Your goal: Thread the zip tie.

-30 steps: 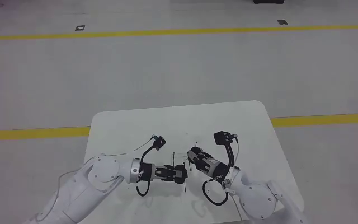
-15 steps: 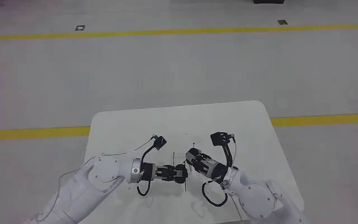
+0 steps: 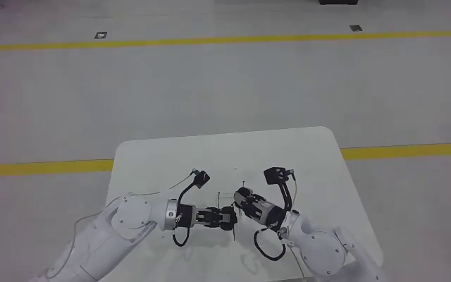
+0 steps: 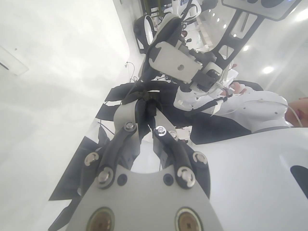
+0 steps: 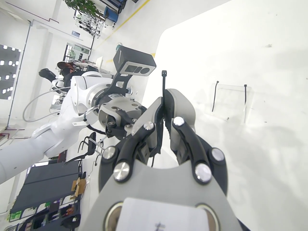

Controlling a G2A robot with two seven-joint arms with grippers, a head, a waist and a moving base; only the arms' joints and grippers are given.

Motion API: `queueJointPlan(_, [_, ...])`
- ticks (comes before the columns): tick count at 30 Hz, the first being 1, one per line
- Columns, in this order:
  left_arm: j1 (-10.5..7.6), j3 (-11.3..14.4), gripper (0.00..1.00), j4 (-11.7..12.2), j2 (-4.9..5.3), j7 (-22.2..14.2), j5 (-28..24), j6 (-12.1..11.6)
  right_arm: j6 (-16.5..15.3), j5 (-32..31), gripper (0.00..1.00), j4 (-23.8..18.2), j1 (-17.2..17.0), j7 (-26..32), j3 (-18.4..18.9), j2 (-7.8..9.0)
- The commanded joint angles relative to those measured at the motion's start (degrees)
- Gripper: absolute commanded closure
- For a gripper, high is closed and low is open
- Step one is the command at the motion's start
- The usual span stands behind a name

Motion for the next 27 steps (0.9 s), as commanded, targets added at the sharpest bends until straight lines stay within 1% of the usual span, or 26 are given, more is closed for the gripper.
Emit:
queueJointPlan(1, [0.02, 0.02, 1.00, 0.00, -0.02, 0.06, -0.02, 0.01, -0.09, 0.06, 1.00, 0.04, -0.04, 0.03, -0.02, -0.01])
queueJointPlan(19, [0.52, -0.06, 1.00, -0.16, -0.10, 0.66, 0.30, -0.13, -0.52, -0.17, 1.00, 0.17, -0.74, -0.23, 0.11, -0.02])
queueJointPlan(20, [0.56, -0.08, 1.00, -0.20, -0.09, 0.69, 0.34, -0.13, -0.46, -0.15, 0.77, 0.15, -0.79, -0.29, 0.11, -0.03])
queueJointPlan(21, [0.61, -0.11, 1.00, -0.22, -0.08, 0.71, 0.37, -0.12, -0.42, -0.16, 0.65, 0.12, -0.83, -0.32, 0.12, -0.03])
queueJointPlan(22, [0.65, -0.14, 1.00, -0.25, -0.07, 0.73, 0.42, -0.10, -0.36, -0.18, 0.55, 0.10, -0.87, -0.36, 0.13, -0.03])
queueJointPlan(23, [0.71, -0.17, 1.00, -0.29, -0.06, 0.74, 0.47, -0.06, -0.31, -0.21, 0.51, 0.06, -0.91, -0.43, 0.13, -0.04])
queueJointPlan(25, [0.80, -0.24, 1.00, -0.35, -0.04, 0.74, 0.53, -0.01, -0.22, -0.29, 0.18, 0.01, -1.00, -0.63, 0.15, -0.05])
queueJointPlan(26, [0.84, -0.27, 1.00, -0.38, -0.02, 0.75, 0.58, 0.02, -0.18, -0.32, 0.15, -0.04, -1.05, -0.73, 0.17, -0.05])
queueJointPlan(27, [0.90, -0.32, 1.00, -0.42, -0.01, 0.78, 0.62, 0.05, -0.14, -0.38, 0.02, -0.10, -1.14, -0.87, 0.23, -0.05])
